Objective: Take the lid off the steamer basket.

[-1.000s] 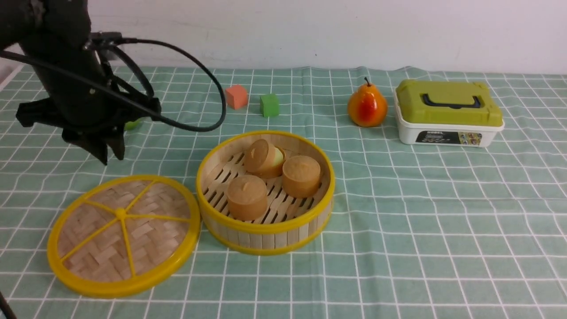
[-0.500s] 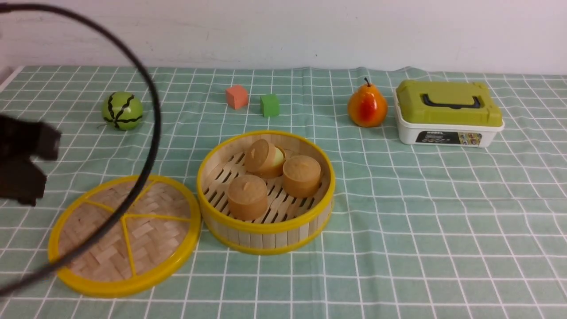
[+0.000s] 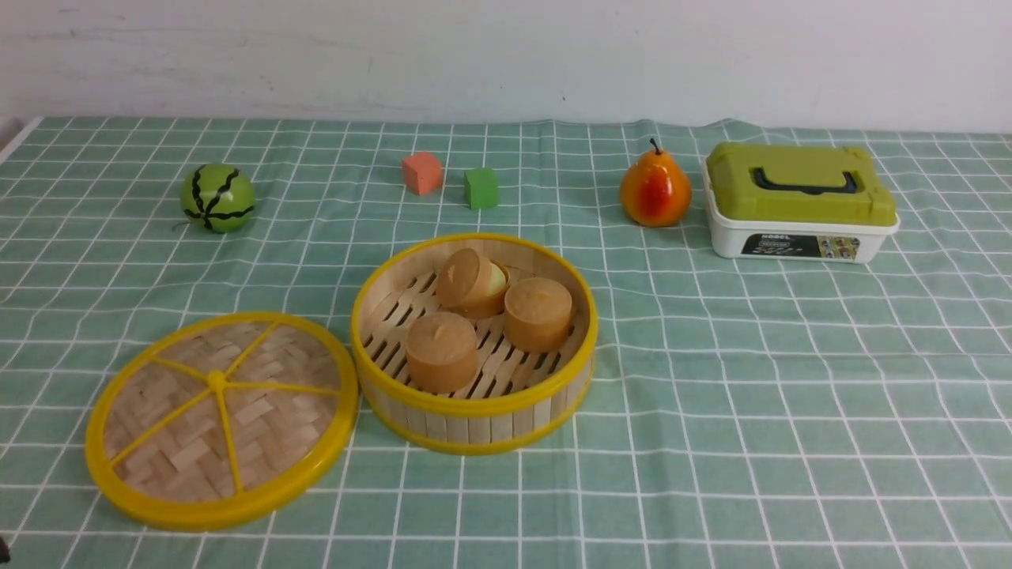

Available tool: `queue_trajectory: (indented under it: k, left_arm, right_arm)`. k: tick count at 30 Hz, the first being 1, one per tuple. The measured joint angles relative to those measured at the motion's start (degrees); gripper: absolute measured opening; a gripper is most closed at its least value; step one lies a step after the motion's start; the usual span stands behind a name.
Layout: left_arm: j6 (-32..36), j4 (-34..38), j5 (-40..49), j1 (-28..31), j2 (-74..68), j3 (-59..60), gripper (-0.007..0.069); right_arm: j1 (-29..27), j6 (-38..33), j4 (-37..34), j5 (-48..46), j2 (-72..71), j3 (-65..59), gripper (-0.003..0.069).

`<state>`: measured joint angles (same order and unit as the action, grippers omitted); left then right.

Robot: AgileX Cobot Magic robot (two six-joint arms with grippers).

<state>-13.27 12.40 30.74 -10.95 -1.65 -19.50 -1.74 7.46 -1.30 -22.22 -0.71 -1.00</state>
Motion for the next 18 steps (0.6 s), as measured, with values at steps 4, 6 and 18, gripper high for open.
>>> queue_trajectory:
  k: [4, 6, 18]
  left_arm:
    - [0.0, -1.2, -1.3, 0.0, 2.3, 1.4, -0.0013]
    - [0.0, -1.5, -1.3, 0.0, 2.3, 1.4, -0.0013]
    - [0.0, -1.7, -0.7, 0.0, 2.3, 1.8, -0.0013]
  right_arm:
    - [0.0, 0.0, 0.0, 0.0, 0.0, 0.0, 0.0242]
    - [0.0, 0.0, 0.0, 0.0, 0.0, 0.0, 0.0242]
    - [0.0, 0.0, 0.0, 0.0, 0.0, 0.0, 0.0242]
